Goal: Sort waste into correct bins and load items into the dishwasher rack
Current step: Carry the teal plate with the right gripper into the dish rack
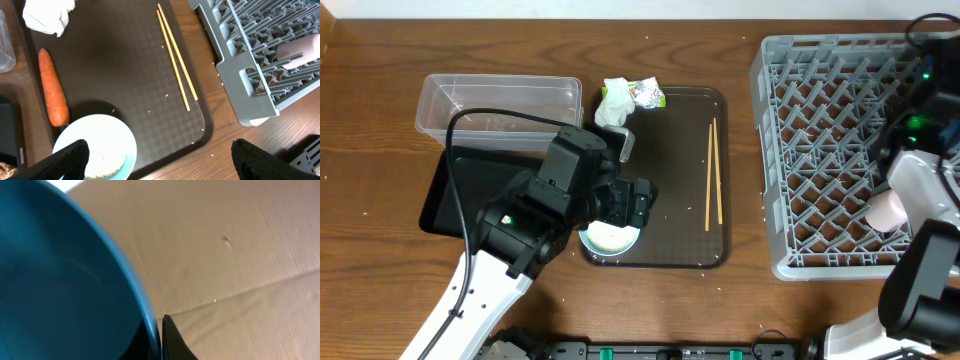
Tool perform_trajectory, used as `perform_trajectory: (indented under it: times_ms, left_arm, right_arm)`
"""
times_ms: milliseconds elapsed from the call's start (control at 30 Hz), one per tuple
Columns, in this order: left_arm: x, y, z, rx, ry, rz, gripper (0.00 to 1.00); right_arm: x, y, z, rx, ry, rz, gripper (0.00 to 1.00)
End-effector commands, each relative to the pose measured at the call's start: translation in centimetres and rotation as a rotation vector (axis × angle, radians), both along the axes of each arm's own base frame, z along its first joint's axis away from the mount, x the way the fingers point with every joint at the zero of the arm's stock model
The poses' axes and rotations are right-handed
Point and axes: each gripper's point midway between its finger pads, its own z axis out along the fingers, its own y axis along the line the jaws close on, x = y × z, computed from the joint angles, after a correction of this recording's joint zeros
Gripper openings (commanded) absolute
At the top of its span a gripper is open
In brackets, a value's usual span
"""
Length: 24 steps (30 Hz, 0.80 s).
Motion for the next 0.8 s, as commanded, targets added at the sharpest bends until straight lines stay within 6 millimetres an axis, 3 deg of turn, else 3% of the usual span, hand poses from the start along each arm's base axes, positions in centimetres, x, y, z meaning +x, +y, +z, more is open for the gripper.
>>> perform_trajectory:
  times_ms: [0,33,67,133,200,367,767]
  left_arm:
    - [0.2,0.2,1.0,-0.005,-0.029,0.0,0.91]
    - [0.2,0.2,1.0,-0.005,-0.029,0.0,0.92]
    - [0.2,0.2,1.0,-0.005,-0.028,0.0,0.91]
    - [0.1,0.2,1.0,-0.004,-0.027,0.0,0.91]
    - [0.0,0.2,0.9,-0.001,-0.022,0.0,0.93]
    - [-0.4,0.5,0.5,0.011,0.0,0.0,0.98]
    - [-0.8,0.7,0.0,0.025,0.023,0.0,0.98]
  right_arm:
    - [1.3,1.6,-0.6,-0.03,0.066,0.031,0.01]
    - [1.7,2.1,-1.0,-0.032,0.079,0.043,0.01]
    - [2.1,2.9,-1.1,-0.031,0.08,0.062,0.15]
    - [2.7,4.3,-1.1,-0.025,0.066,0.09,0.64]
    - [3.4,5.7,-1.0,-0.02,0.046,0.12,0.97]
    - [4.4,8.8,-1.0,0.006,0.004,0.176,0.99]
    - [5.0,14.0,-1.5,0.052,-0.041,0.217,0.99]
